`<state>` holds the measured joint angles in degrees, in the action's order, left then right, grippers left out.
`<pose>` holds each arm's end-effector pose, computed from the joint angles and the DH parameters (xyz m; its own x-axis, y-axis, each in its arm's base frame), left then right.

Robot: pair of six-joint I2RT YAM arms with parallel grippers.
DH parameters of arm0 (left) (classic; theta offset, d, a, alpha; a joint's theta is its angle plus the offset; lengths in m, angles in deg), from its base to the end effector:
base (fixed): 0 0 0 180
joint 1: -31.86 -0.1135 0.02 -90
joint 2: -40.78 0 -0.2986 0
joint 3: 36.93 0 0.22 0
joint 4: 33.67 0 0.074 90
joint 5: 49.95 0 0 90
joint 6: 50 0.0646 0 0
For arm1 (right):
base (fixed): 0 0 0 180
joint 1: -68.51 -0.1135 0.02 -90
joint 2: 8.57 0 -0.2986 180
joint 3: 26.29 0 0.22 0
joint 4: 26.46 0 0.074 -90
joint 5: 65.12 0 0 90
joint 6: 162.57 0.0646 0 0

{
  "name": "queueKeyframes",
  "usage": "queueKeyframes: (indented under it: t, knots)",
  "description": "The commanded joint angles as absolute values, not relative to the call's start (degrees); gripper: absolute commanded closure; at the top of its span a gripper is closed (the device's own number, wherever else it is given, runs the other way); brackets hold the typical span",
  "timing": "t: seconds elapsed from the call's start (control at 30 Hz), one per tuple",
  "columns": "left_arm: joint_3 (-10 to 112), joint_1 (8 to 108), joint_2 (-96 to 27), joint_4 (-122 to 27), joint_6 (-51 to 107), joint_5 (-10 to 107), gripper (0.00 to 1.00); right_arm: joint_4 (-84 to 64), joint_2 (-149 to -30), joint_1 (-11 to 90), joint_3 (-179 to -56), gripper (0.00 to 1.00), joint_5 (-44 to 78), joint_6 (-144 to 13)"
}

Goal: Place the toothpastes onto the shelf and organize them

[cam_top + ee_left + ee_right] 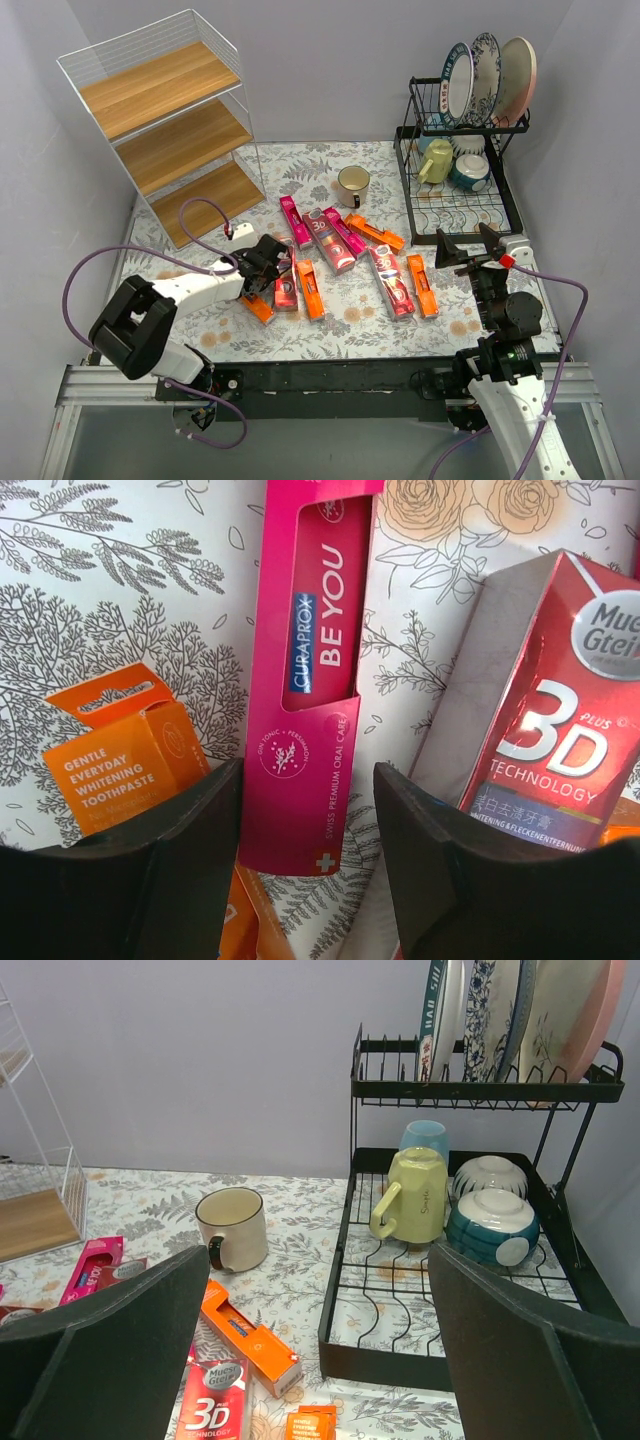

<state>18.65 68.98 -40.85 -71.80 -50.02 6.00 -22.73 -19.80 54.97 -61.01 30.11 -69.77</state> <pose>0.2050 -0.1098 0.1975 -0.3053 -0.8080 -0.5039 -0.7179 0.5430 -0.4357 0.0588 0.0081 0.3061 0.3210 0.1273 -0.9385 -0.1656 0.9832 0.0768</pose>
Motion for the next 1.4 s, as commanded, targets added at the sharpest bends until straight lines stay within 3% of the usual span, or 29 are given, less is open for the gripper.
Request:
queueKeyframes:
  t: [0.0, 0.4, 0.77, 1.1, 1.37]
  knots:
    - [18.36, 70.53, -41.22, -71.91, -52.28, 3.31, 0.48, -26.1, -19.65, 54.71, -60.66, 0.01, 30.85, -70.02]
    - [14.41, 70.7, -42.98, -68.13, -54.66, 1.72, 0.44, -26.01, -19.38, 54.62, -60.58, 0.02, 30.85, -70.02]
    - [16.77, 70.88, -38.68, -72.86, -55.1, 0.33, 0.64, -25.93, -19.21, 54.71, -60.66, 0.01, 30.86, -70.02]
    - [24.95, 70.79, -35.16, -81.22, -52.73, -4.85, 0.65, -25.75, -18.86, 54.62, -60.66, 0.01, 31.12, -70.11]
    - [30.66, 66.49, -39.99, -77.1, -46.24, -8.03, 0.65, -25.84, -18.51, 54.45, -60.58, 0.01, 31.12, -70.02]
